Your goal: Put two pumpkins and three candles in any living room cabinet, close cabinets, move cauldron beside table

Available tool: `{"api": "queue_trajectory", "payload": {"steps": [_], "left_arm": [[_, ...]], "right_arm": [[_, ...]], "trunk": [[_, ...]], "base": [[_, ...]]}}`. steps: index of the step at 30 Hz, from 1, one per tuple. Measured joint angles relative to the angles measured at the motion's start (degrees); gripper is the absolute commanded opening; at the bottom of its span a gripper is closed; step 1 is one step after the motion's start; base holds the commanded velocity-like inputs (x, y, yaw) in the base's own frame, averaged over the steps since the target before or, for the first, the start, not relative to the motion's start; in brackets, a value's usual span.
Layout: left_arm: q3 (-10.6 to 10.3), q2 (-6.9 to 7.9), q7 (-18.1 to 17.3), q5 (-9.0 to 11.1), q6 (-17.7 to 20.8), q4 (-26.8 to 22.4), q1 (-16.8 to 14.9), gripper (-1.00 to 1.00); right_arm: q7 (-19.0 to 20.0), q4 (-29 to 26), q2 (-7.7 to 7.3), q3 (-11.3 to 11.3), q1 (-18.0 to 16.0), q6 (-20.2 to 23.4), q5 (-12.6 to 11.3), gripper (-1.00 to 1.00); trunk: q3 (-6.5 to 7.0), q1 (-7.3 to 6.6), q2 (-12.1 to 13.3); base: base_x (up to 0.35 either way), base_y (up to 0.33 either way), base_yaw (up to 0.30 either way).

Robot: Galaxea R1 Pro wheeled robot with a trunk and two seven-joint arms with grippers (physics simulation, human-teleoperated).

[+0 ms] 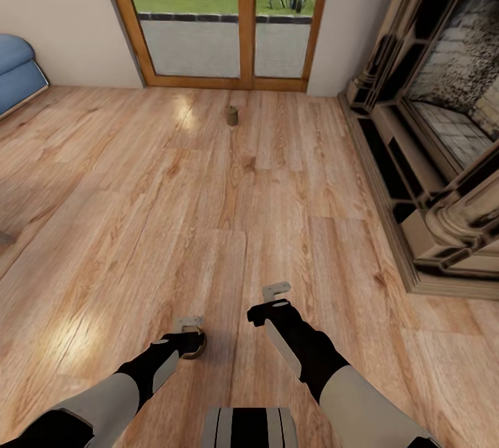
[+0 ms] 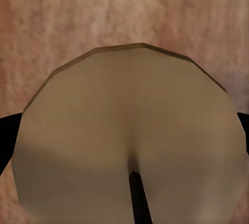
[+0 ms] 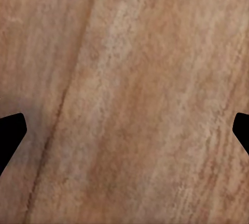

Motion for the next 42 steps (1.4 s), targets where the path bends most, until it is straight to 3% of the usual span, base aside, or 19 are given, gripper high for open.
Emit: {"api": "queue_trajectory", "payload": {"steps": [23, 36, 42], "left_arm": [[0.2, 0.04, 0.0, 0.1, -0.1, 0.0, 0.0, -1.0], [0.3, 0.97, -0.4, 0.1, 0.1, -0.9, 0.0, -1.0], [0.4, 1.84, -0.5, 0.2, 0.5, -3.9, 0.0, -1.0]], "right_arm": [[0.0, 0.0, 0.0, 0.0, 0.0, -0.1, -0.1, 1.0], [0.1, 2.4, 0.0, -0.2, 0.0, -1.3, -0.1, 1.0], [0.0, 2.5, 0.0, -0.3, 0.0, -1.3, -0.1, 1.0]], "trunk": [[0.0, 0.0, 0.0], [0.0, 0.0, 0.0], [1.33, -0.16, 0.1]], "base": [[0.0, 0.0, 0.0], [0.0, 0.0, 0.0], [0.0, 0.0, 0.0]]}}
